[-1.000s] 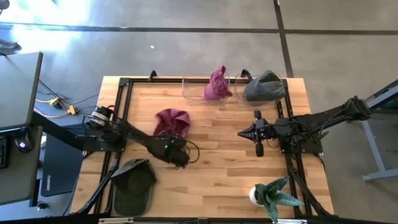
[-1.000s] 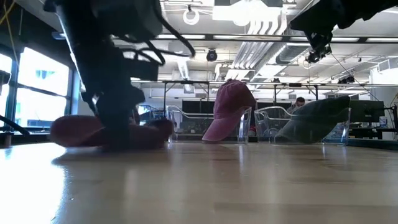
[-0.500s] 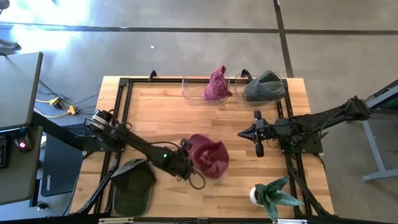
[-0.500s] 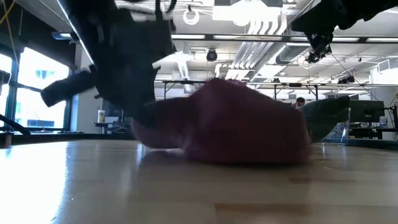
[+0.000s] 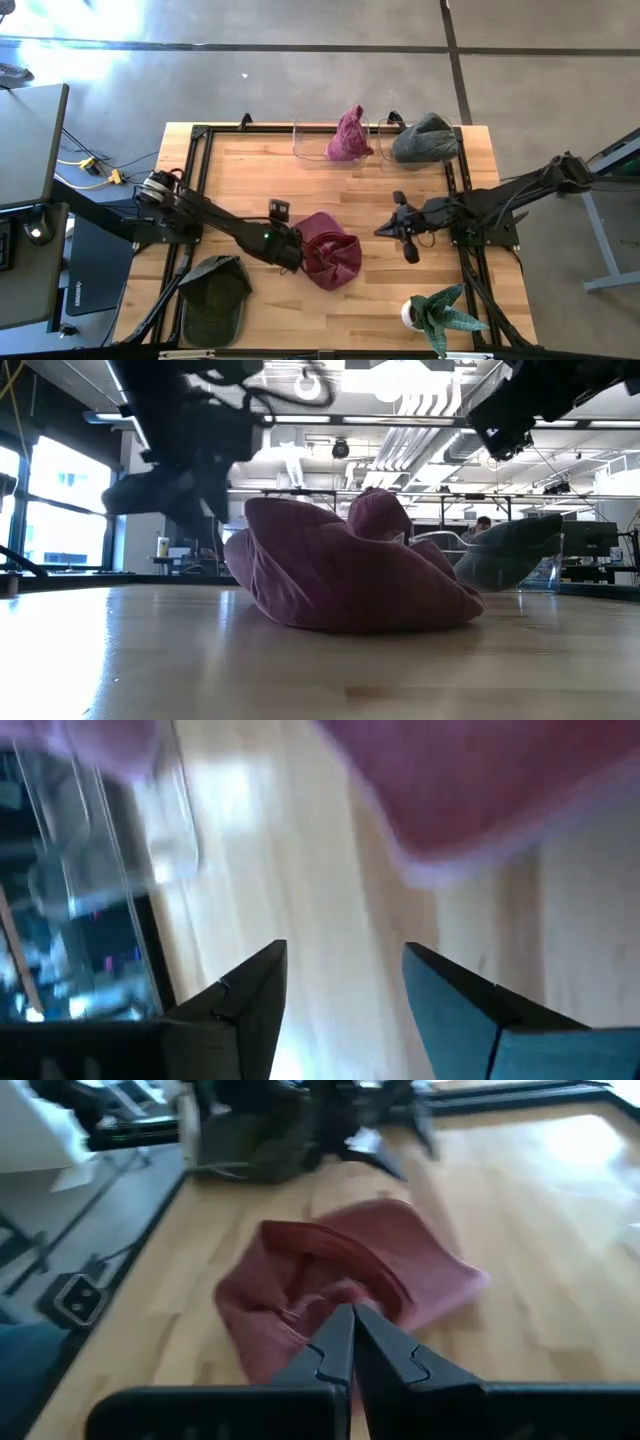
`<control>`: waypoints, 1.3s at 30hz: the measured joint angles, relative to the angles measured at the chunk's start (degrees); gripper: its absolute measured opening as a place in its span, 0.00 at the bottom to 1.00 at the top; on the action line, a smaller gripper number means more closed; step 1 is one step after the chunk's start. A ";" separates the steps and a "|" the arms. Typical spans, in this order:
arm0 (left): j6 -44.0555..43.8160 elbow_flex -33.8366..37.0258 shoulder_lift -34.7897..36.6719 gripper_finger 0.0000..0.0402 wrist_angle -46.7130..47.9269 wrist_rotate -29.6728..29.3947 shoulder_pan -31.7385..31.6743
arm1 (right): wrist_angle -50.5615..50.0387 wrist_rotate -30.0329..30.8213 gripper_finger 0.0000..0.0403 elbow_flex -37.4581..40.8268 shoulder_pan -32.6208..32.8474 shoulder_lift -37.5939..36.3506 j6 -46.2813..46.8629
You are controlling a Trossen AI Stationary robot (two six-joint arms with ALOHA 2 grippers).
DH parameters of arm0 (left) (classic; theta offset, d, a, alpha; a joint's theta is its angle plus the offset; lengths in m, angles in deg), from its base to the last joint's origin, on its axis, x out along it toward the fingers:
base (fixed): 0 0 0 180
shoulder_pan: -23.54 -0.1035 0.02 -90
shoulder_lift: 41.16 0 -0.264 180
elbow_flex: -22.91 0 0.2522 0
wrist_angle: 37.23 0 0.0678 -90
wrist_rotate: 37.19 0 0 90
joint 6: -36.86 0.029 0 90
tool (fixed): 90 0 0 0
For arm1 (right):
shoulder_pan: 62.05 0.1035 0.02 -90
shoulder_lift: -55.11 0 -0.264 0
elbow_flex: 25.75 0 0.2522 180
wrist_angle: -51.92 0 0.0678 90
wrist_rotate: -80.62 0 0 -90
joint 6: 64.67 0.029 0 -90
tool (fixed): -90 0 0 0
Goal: Pick & Place hat
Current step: Put the red cap into the left transparent bin
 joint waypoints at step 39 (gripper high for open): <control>-8.44 4.75 -2.48 0.34 -17.57 0.01 6.34 | -30.31 -8.94 0.41 -35.52 0.41 49.68 -3.69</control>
